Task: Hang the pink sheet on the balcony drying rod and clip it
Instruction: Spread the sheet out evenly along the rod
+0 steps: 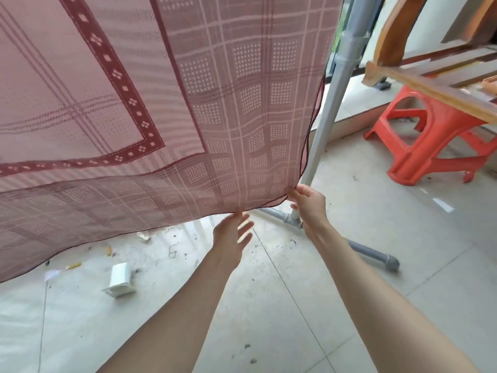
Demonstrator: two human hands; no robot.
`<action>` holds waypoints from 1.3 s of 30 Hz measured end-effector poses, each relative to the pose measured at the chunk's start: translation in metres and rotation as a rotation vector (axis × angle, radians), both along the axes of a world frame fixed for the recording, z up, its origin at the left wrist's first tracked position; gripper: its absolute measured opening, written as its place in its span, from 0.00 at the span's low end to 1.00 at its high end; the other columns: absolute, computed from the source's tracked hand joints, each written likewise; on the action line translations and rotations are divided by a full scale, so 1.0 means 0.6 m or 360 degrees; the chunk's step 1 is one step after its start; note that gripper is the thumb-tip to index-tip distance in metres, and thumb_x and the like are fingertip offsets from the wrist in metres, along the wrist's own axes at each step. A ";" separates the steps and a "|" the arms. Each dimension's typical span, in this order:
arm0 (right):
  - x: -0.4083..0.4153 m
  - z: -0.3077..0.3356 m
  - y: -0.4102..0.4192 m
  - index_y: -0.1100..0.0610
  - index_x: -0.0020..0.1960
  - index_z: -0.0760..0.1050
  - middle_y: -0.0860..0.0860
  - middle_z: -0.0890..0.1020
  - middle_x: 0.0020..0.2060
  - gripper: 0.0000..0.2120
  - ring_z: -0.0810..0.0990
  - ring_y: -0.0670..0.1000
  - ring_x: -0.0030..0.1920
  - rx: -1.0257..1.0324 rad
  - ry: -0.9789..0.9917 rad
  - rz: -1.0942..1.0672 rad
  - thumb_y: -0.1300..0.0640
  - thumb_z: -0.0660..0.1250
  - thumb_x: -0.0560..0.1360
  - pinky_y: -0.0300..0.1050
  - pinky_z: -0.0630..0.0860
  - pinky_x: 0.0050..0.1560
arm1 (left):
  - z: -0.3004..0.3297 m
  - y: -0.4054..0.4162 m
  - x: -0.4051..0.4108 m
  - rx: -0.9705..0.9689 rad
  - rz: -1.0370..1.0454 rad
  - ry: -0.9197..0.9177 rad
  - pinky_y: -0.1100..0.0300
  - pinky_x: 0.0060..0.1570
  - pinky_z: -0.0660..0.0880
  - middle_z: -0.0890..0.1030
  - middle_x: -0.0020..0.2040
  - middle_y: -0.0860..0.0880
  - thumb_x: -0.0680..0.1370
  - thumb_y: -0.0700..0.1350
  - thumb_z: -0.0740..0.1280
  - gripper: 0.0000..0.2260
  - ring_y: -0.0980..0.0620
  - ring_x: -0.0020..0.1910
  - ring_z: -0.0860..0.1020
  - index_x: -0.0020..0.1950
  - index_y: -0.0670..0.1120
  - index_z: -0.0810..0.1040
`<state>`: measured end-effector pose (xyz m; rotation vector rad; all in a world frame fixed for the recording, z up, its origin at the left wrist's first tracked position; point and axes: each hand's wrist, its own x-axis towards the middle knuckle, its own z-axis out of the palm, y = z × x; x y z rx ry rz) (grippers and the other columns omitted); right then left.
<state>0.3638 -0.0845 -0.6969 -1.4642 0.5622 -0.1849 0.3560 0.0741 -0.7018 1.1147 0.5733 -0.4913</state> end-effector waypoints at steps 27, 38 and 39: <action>-0.216 1.245 -0.027 0.50 0.75 0.51 0.51 0.57 0.75 0.33 0.57 0.51 0.74 -0.1638 -0.0072 0.0774 0.45 0.62 0.76 0.52 0.57 0.73 | 1.251 0.025 -0.126 0.2213 -0.1170 -0.1771 0.45 0.72 0.45 0.46 0.77 0.51 0.78 0.57 0.56 0.27 0.47 0.75 0.44 0.75 0.55 0.49; -0.081 1.493 -0.118 0.56 0.73 0.60 0.53 0.65 0.72 0.26 0.61 0.50 0.72 -0.1865 -0.0798 0.0640 0.53 0.62 0.77 0.44 0.54 0.73 | 1.460 -0.073 -0.020 0.2378 -0.0007 -0.2673 0.56 0.71 0.48 0.69 0.70 0.44 0.77 0.46 0.59 0.19 0.47 0.72 0.58 0.68 0.45 0.70; -0.063 1.512 -0.123 0.57 0.72 0.62 0.54 0.66 0.71 0.25 0.62 0.50 0.72 -0.1873 -0.0918 0.0581 0.54 0.62 0.77 0.43 0.54 0.73 | 1.476 -0.080 -0.006 0.2414 0.0124 -0.2718 0.52 0.71 0.50 0.70 0.69 0.44 0.77 0.45 0.60 0.18 0.47 0.71 0.59 0.67 0.45 0.71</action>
